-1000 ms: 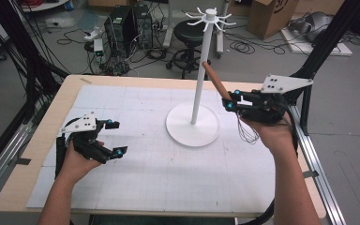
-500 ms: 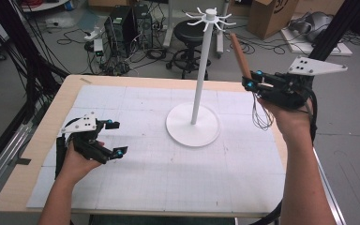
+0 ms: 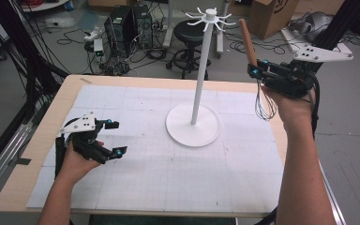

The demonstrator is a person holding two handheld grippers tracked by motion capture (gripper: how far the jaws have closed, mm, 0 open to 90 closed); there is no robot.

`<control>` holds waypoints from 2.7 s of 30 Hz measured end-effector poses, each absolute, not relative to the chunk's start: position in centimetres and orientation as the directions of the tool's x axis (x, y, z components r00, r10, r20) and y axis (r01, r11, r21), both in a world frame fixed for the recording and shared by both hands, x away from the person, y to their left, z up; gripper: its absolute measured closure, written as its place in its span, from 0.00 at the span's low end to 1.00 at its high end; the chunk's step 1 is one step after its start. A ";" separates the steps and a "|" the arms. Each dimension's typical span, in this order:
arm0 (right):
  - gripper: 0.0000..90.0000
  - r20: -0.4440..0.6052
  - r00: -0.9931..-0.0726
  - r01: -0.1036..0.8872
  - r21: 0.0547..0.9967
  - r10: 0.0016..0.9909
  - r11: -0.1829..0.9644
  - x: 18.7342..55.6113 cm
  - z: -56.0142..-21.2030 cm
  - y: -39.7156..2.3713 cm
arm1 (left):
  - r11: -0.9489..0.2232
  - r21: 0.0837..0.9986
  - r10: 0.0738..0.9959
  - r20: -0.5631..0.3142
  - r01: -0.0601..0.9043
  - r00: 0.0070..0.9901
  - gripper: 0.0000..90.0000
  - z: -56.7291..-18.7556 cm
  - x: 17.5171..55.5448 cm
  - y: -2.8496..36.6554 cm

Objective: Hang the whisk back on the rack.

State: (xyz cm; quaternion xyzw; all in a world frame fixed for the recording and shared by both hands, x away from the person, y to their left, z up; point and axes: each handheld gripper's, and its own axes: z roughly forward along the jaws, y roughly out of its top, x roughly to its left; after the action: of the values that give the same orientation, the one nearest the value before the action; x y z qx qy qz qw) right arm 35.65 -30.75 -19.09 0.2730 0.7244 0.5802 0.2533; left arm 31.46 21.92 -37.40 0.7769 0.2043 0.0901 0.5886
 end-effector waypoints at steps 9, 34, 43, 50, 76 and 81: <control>0.80 -0.037 -0.717 0.121 0.977 0.696 0.178 36.0 -19.2 -30.8 | -0.234 0.949 0.419 -0.098 0.211 0.903 0.02 -37.4 31.4 21.8; 0.80 -0.032 -0.722 0.136 0.973 0.691 0.187 37.3 -19.0 -29.3 | -0.233 0.949 0.426 -0.098 0.214 0.900 0.02 -37.5 31.4 22.1; 0.80 -0.037 -0.724 0.139 0.970 0.689 0.198 37.7 -19.4 -28.8 | -0.224 0.951 0.426 -0.101 0.213 0.899 0.02 -37.5 31.4 22.2; 0.80 -0.023 -0.733 0.151 0.969 0.680 0.196 37.9 -19.7 -28.3 | -0.225 0.951 0.424 -0.101 0.213 0.900 0.02 -37.5 31.4 22.3; 0.64 -0.077 -0.735 0.124 0.962 0.674 0.245 37.7 -20.4 -27.4 | -0.224 0.949 0.427 -0.109 0.222 0.898 0.02 -37.7 31.4 22.2; 0.58 -0.091 -0.747 0.110 0.960 0.659 0.256 36.9 -20.7 -27.2 | -0.236 0.946 0.427 -0.103 0.221 0.898 0.02 -37.7 31.4 22.3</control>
State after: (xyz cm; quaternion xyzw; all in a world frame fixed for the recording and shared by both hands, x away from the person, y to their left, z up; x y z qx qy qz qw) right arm 36.88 -27.25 -20.66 0.2552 0.7528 0.5538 0.2479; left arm 31.41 22.26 -37.74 0.7811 0.2073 0.0884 0.5824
